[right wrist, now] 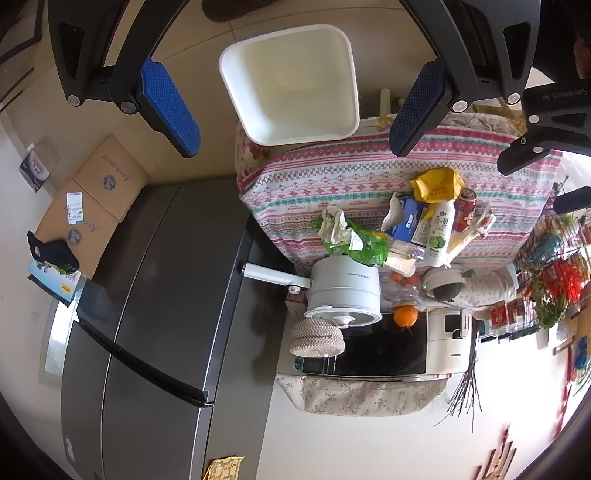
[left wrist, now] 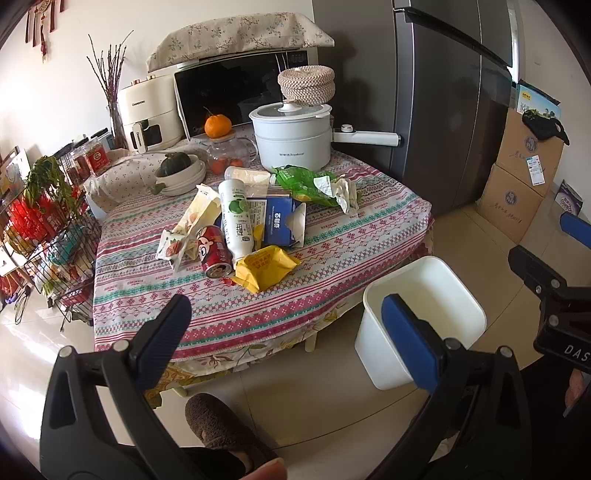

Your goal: Collect trash

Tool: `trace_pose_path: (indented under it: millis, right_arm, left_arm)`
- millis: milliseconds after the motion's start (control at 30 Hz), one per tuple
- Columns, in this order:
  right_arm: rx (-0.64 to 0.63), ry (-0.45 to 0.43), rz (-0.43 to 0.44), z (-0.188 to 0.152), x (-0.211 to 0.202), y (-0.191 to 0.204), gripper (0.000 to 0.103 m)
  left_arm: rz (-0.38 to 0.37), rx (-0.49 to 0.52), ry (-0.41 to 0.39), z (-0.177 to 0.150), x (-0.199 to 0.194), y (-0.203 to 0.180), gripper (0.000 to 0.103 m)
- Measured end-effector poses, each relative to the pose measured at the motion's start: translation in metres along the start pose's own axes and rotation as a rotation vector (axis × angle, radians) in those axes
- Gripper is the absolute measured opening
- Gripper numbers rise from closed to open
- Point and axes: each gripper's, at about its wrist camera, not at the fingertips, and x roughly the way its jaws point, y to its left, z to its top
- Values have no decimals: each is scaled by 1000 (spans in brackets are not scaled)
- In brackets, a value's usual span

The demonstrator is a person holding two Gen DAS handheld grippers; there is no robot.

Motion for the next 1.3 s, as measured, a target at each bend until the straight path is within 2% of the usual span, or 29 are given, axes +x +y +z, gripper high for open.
trace_pose_path:
  millis: [400,500,1300]
  right_arm:
    - [1,0,-7,-1,0,1,103]
    - [3,1,-9,-1,1,0,103]
    - [-15,13,-5,-1,9,3,103]
  left_arm:
    - [-7,-5,-15,-2,-2,-2,102]
    - [-29,-12,7,-2,1,0,102]
    - [-5,-3,18,-1,9,2,102]
